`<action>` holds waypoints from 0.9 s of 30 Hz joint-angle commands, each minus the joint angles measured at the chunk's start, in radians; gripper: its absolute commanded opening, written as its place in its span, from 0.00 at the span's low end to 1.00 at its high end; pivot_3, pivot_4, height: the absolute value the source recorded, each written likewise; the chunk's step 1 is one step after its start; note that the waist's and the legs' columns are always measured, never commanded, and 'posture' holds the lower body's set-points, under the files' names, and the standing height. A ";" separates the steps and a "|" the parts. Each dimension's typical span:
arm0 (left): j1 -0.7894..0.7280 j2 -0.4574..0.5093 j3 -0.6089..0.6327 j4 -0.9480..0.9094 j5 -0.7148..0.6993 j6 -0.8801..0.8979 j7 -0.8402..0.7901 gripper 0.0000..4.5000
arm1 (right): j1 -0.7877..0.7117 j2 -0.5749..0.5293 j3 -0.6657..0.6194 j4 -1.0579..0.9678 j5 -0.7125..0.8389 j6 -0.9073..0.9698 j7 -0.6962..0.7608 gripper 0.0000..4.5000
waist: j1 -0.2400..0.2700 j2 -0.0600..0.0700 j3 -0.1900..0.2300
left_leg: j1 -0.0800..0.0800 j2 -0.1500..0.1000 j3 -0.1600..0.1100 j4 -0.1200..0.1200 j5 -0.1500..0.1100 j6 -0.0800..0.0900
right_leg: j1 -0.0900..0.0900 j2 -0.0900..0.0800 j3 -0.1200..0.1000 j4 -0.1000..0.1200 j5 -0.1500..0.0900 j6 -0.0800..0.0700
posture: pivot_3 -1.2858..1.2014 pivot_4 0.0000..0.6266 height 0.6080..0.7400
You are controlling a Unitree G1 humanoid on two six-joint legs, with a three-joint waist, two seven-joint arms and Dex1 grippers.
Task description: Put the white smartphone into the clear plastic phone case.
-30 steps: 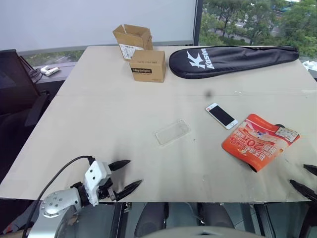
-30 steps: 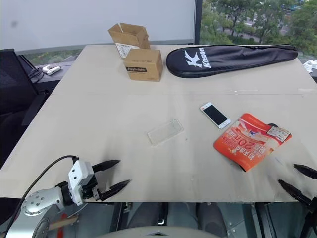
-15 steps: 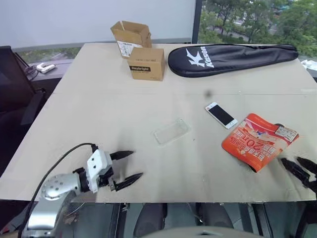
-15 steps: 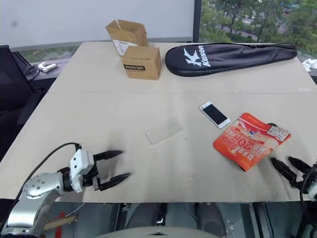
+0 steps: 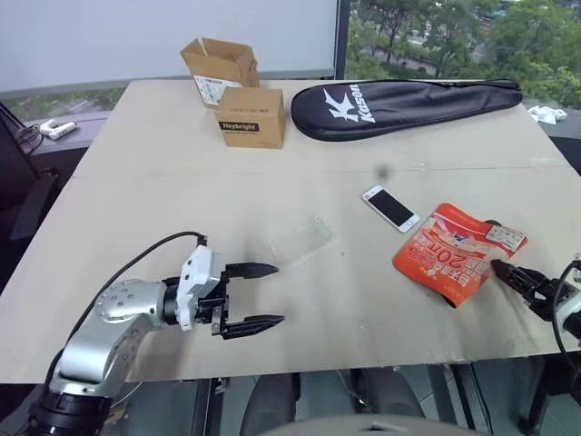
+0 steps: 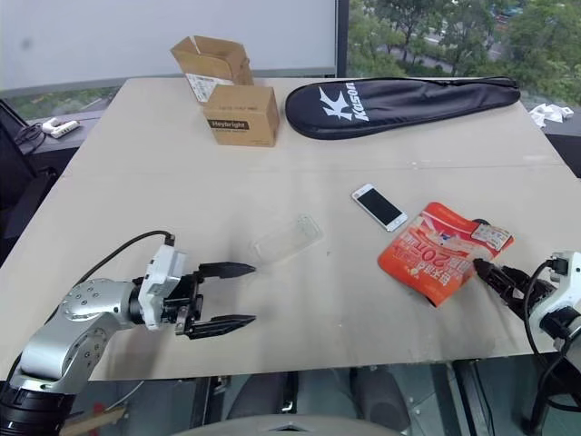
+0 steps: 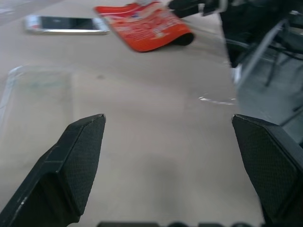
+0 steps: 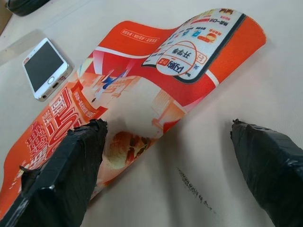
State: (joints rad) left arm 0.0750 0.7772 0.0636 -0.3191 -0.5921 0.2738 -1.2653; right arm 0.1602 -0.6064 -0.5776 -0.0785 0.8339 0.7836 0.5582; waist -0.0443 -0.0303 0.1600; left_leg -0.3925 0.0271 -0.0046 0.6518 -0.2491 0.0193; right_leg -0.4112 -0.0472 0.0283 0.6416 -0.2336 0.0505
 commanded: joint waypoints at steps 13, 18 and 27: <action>-0.060 -0.019 -0.041 0.069 0.077 -0.103 -0.031 1.00 | -0.076 0.050 0.013 -0.044 0.074 0.167 -0.088 0.01 | 0.004 0.001 0.000 | -0.002 0.000 0.002 -0.002 0.000 0.000 | -0.002 0.002 -0.001 0.000 0.001 -0.002 | 0.52 0.24 1.00; -0.070 -0.033 -0.050 0.091 0.096 -0.122 -0.026 1.00 | -0.080 0.054 0.022 -0.046 0.073 0.178 -0.094 0.47 | 0.003 0.001 0.000 | -0.002 0.000 0.002 -0.002 0.000 0.000 | -0.002 0.002 -0.001 0.000 0.001 -0.001 | 0.52 0.24 1.00; -0.062 -0.039 -0.055 0.109 0.117 -0.144 -0.016 1.00 | -0.150 0.095 -0.011 -0.021 0.118 0.204 -0.166 0.99 | 0.003 -0.003 -0.002 | -0.001 0.004 0.003 0.002 0.000 0.000 | -0.001 0.001 0.004 0.000 0.002 0.000 | 0.52 0.24 1.00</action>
State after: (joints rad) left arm 0.0124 0.7401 0.0023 -0.2028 -0.4738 0.1457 -1.2826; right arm 0.0190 -0.5108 -0.5970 -0.1168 0.9577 0.9832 0.4090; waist -0.0414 -0.0331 0.1583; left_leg -0.3930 0.0306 -0.0014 0.6540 -0.2491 0.0193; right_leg -0.4121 -0.0462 0.0333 0.6419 -0.2316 0.0509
